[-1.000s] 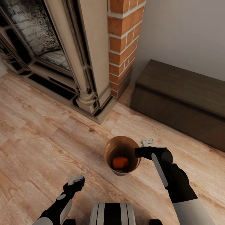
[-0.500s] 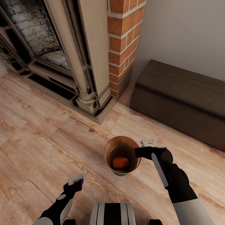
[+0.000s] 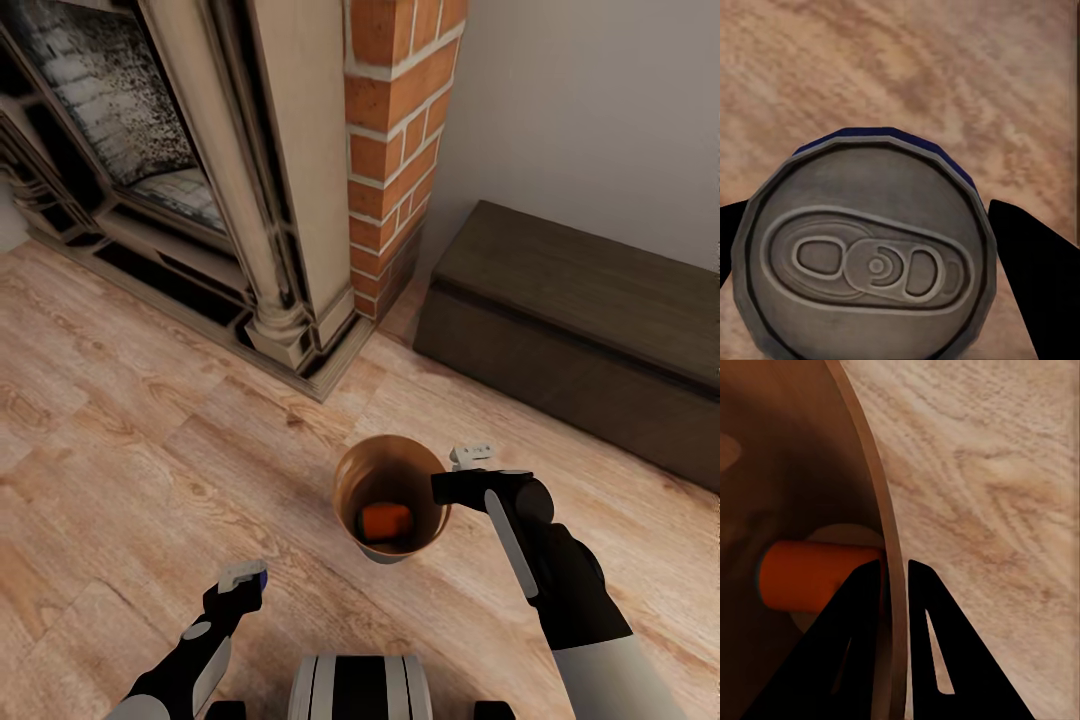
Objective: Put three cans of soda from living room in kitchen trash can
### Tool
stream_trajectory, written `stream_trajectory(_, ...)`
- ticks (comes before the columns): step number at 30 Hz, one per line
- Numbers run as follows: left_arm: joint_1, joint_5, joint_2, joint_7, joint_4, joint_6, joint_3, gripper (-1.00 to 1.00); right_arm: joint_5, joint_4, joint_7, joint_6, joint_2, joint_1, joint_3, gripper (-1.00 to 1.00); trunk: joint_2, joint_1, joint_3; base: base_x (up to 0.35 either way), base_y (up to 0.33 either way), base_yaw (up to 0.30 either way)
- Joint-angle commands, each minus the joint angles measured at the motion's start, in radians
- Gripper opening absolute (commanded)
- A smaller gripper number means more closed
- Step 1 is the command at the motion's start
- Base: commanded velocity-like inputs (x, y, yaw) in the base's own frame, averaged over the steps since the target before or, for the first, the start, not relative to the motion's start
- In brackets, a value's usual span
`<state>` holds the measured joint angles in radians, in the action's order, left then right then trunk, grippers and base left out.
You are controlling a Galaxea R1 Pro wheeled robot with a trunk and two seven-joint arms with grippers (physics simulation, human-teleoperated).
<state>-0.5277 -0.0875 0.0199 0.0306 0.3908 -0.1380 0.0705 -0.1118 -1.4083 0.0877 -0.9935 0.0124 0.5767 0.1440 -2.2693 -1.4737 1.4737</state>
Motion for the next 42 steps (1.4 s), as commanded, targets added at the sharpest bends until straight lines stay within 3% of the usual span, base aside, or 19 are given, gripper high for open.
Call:
stream_trajectory(1,0.0,0.0,0.0,0.0,0.0,0.0,0.0,-1.0,-0.025,0.0,0.006,0.0,0.0,0.0,0.0,-1.0,0.007,0.004,-0.003,0.0,0.0,0.0)
stream_trajectory(12,0.0,0.0,0.0,0.0,0.0,0.0,0.0,-1.0,-0.025,0.0,0.005,0.0,-0.001,0.0,0.0,-1.0,0.084,0.046,-0.042,0.0,0.0,0.0)
stream_trajectory(42,0.0,-0.001,0.0,0.0,0.002,0.0,-0.002,-1.0,-0.025,0.0,0.004,0.0,-0.001,0.0,0.005,-1.0,0.294,0.161,-0.184,0.0,0.0,0.0)
